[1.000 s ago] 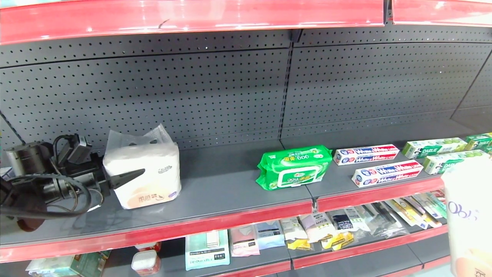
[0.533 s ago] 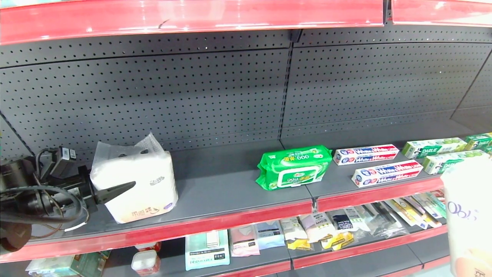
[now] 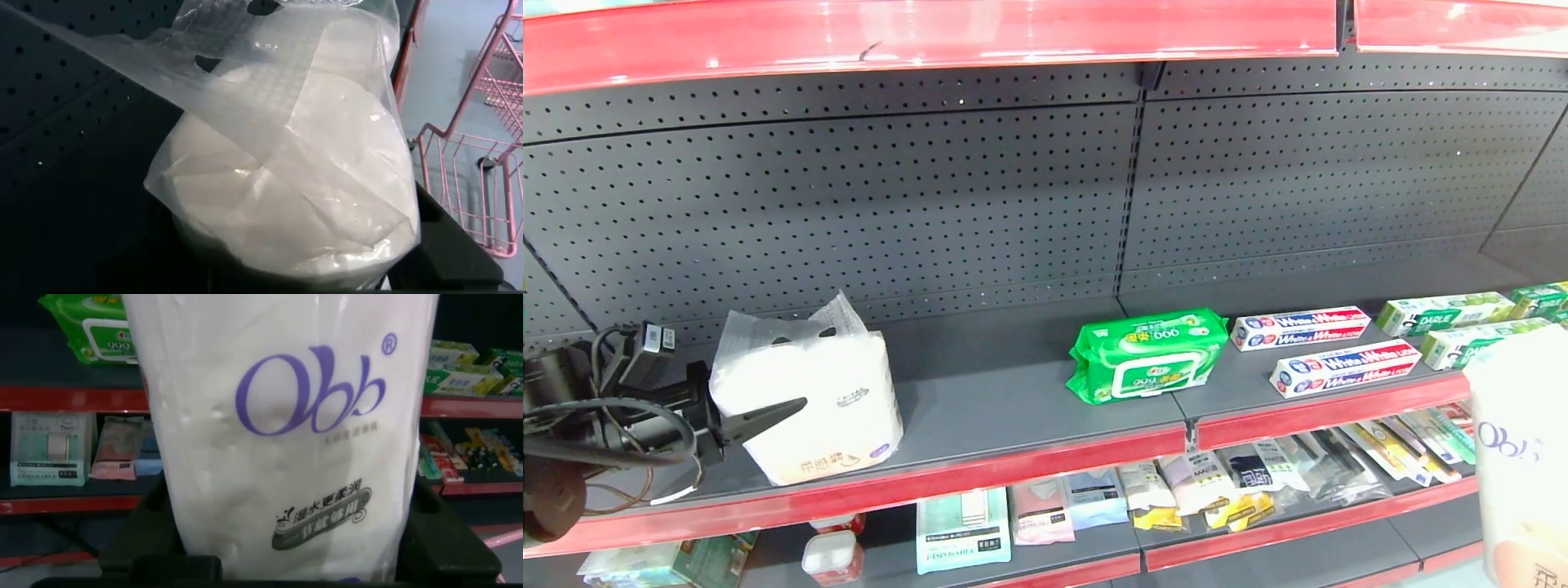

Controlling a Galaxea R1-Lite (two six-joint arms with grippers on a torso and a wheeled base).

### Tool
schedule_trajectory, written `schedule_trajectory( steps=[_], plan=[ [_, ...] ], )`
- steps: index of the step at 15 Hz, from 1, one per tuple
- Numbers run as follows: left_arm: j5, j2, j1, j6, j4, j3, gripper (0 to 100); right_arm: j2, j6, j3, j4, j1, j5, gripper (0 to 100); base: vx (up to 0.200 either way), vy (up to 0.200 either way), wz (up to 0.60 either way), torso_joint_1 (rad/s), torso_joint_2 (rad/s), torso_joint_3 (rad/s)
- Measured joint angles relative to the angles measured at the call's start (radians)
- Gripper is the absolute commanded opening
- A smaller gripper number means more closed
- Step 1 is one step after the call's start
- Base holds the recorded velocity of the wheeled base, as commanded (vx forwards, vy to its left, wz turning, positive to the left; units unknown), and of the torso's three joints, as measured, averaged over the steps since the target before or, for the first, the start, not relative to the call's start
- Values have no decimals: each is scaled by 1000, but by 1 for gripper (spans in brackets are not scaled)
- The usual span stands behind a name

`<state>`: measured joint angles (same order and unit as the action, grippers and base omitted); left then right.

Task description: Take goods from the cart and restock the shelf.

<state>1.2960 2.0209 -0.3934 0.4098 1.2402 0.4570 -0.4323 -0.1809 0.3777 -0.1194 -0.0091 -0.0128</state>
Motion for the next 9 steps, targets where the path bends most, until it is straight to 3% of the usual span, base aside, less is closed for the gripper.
schedule_trajectory(
  steps=[4,7,9],
  plan=[
    [23,24,-40,10,1,0,0,-3,0,11,0,0,4,0,0,0,0,0,0,0],
    [49,39,-49,60,2,-1,0,-13,0,17,-1,0,4,0,0,0,0,0,0,0],
    [62,44,-57,68,5,-18,0,-19,0,20,0,0,4,0,0,0,0,0,0,0]
  ],
)
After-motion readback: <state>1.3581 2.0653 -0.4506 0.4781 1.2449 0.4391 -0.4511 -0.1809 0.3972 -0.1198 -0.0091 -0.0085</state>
